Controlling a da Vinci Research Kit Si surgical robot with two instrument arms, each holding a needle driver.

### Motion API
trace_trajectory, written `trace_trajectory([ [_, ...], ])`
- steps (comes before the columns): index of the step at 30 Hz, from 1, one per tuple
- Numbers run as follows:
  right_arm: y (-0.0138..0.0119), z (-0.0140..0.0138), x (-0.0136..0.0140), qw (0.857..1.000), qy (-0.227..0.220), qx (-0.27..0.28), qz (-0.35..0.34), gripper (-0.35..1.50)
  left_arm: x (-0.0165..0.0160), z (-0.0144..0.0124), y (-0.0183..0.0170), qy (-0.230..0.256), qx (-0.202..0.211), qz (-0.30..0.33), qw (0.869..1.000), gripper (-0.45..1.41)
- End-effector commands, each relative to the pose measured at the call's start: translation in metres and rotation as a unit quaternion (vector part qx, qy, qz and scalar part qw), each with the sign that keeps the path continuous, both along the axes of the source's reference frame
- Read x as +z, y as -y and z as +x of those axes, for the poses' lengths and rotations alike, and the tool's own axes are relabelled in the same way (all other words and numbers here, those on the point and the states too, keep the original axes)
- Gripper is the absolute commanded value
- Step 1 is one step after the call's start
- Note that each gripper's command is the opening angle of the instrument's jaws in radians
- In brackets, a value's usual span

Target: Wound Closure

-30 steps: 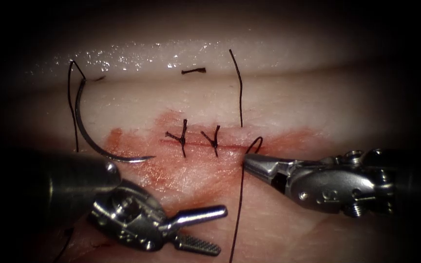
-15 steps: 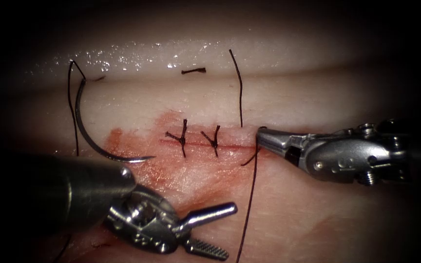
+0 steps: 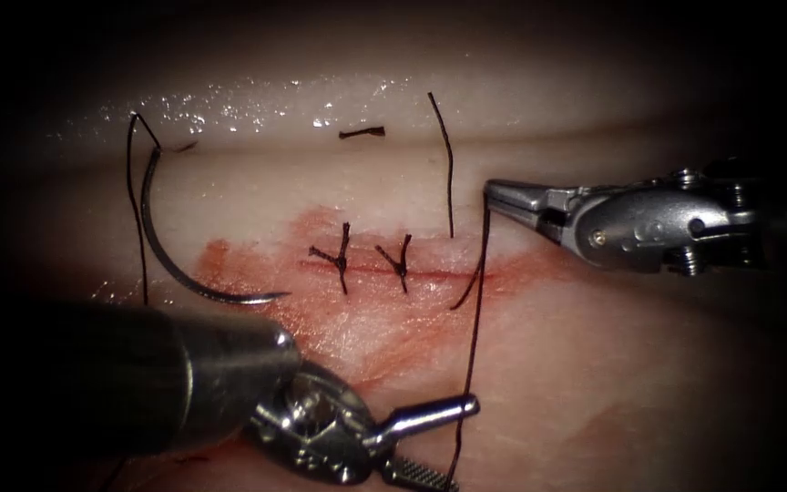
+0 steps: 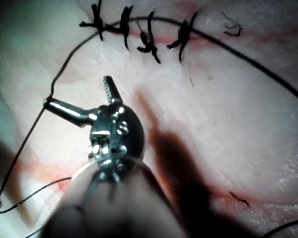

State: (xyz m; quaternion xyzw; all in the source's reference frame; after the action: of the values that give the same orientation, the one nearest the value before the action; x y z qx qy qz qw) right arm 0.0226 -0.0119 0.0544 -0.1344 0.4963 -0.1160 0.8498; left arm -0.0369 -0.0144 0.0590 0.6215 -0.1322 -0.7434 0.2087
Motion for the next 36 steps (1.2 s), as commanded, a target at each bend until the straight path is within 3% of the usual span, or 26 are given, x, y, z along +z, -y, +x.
trace_trajectory([
  [1, -0.0007, 0.0009, 0.0009, 1.0, -0.001, 0.001, -0.002, -0.35, 0.0002, -0.0006, 0.0, 0.001, 0.0, 0.001, 1.0, 0.94],
  [16, -0.0006, 0.0011, 0.0011, 1.0, 0.002, 0.002, -0.004, -0.35, -0.0006, -0.0002, -0.0005, 0.0, -0.005, 0.001, 1.0, 0.93],
  [17, -0.0006, 0.001, 0.0011, 1.0, 0.003, 0.002, -0.002, -0.35, -0.0003, 0.0001, -0.0007, -0.004, -0.008, 0.0, 1.0, 0.93],
  [18, -0.0006, 0.0008, 0.001, 1.0, 0.003, 0.004, -0.001, -0.35, 0.0008, 0.0008, -0.0013, -0.016, -0.023, 0.005, 1.0, 0.76],
  [25, -0.001, 0.0005, 0.0011, 1.0, 0.011, 0.008, -0.003, -0.35, 0.0033, 0.0029, -0.0023, -0.038, -0.041, 0.023, 0.998, 0.83],
  [36, -0.0009, 0.0008, 0.0035, 1.0, 0.008, 0.015, 0.0, -0.35, -0.002, 0.0011, -0.0012, 0.005, -0.075, 0.023, 0.997, 0.91],
])
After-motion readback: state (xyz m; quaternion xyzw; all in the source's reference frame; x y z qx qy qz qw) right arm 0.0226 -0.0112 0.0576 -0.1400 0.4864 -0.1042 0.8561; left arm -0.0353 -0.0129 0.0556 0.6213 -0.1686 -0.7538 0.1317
